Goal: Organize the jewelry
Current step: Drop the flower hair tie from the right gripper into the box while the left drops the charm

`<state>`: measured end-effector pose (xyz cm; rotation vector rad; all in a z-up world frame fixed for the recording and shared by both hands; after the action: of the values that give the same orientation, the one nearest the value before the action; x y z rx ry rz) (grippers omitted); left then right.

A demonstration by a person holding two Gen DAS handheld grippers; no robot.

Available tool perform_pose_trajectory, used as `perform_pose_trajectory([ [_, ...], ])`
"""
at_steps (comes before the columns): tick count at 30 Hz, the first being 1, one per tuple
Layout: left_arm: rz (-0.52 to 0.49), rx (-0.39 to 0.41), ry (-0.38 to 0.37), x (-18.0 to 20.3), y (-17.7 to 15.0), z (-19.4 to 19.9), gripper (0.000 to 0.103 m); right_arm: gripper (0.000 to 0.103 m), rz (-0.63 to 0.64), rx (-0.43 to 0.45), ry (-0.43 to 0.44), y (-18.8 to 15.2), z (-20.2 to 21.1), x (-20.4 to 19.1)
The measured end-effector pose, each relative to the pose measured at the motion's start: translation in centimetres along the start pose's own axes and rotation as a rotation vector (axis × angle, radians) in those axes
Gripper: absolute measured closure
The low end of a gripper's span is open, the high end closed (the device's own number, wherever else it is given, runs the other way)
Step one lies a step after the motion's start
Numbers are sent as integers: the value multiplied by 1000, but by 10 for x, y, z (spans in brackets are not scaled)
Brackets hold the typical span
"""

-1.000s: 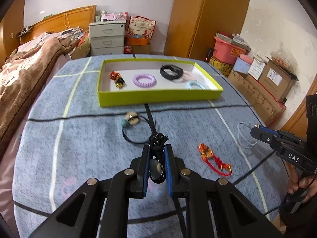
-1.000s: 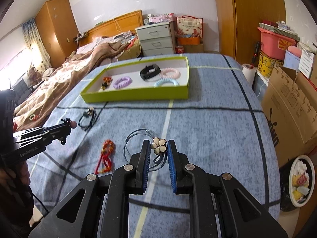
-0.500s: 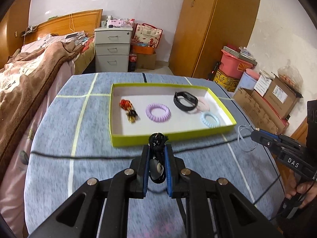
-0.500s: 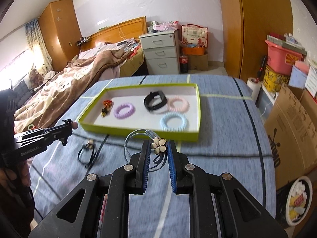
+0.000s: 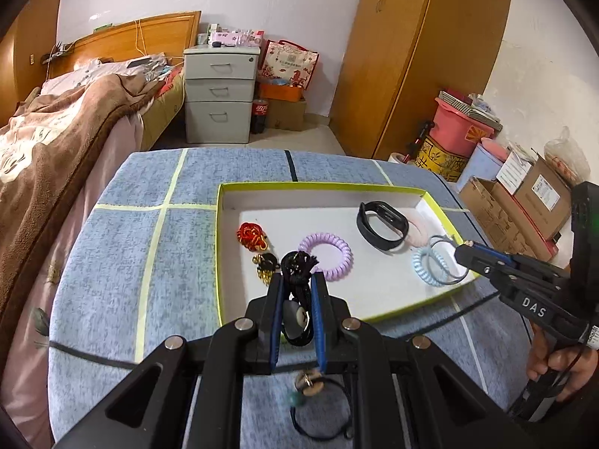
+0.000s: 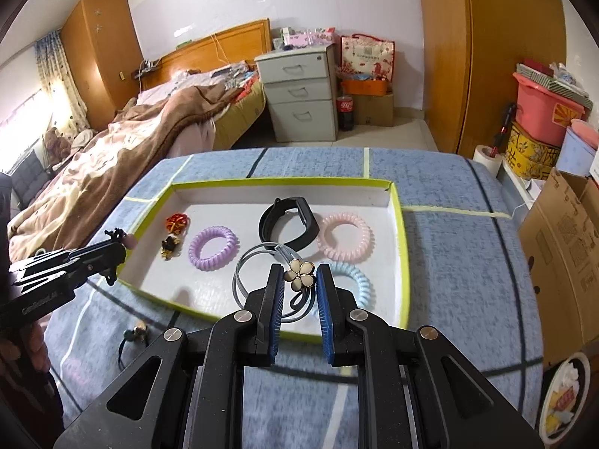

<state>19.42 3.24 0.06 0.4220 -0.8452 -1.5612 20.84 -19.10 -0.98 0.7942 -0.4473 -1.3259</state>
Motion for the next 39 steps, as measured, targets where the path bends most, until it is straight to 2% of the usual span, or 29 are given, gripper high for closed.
perform_pose_trajectory([
  [15, 6, -105, 21, -3, -10, -40, 87, 85, 44, -76, -14, -3, -36, -4],
  [25, 13, -111, 22, -6, -12, -41, 86, 85, 64, -101, -18, -5, -42, -7],
  [28, 11, -112, 18, -5, -11, -41, 82, 85, 65, -102, -16, -4, -44, -8],
  [30, 6, -111, 16, -4, -11, -41, 75, 85, 74, -102, -21, -4, -44, -9],
  [38, 9, -111, 9, -2, -9, -43, 69, 84, 73, -97, -17, -5, -44, -10],
  [39, 9, -110, 9, -2, -9, -42, 68, 82, 71, -96, -16, -5, -44, -10],
])
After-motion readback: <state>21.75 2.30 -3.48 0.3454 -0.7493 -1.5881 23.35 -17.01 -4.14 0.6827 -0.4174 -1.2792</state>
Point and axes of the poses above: each gripper's, at about its wrist camera, not at the fingertips, and z roughly against the way its jaws point, x to its right, y to its top, the point moved 1 cm from there along -z, roughly the way its jaws point, and after that the axes turned 4 degrees about x, right-handed, at the moved point
